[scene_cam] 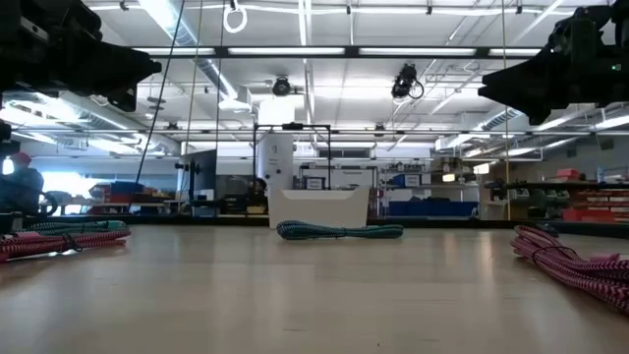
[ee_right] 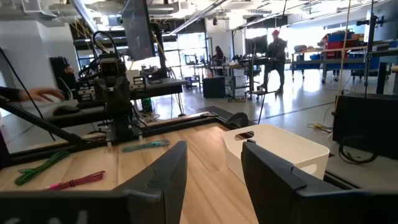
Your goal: Pick and place USB-C Cables
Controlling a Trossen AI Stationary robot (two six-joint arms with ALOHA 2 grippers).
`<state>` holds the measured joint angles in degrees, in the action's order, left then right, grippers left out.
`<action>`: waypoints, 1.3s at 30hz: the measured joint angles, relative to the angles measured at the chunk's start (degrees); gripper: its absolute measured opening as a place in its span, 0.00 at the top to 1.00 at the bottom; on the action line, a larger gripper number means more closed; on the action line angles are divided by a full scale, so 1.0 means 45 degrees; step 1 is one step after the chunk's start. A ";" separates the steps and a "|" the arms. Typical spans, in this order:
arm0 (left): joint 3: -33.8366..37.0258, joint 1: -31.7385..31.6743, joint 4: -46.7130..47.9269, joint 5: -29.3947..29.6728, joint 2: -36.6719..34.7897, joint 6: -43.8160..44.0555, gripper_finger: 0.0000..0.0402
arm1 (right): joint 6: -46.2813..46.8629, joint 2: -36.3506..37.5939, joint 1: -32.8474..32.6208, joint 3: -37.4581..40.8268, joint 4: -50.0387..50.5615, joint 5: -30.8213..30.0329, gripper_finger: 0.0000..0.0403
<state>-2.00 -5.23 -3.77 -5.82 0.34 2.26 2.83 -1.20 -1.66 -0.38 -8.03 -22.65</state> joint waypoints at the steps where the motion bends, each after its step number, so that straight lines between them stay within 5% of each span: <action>1: 0.0000 0.0000 0.0004 0.0000 0.0005 0.0005 0.78 | 0.0000 -0.0002 0.0000 0.0000 0.0001 -0.0001 0.61; 39: 0.0002 0.0000 0.0001 0.0000 0.0004 0.0004 0.79 | 0.0000 0.0000 -0.0002 0.0000 0.0001 -0.0001 0.61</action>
<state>-1.99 -5.23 -3.77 -5.83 0.36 2.28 2.83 -1.19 -1.66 -0.38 -8.02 -22.65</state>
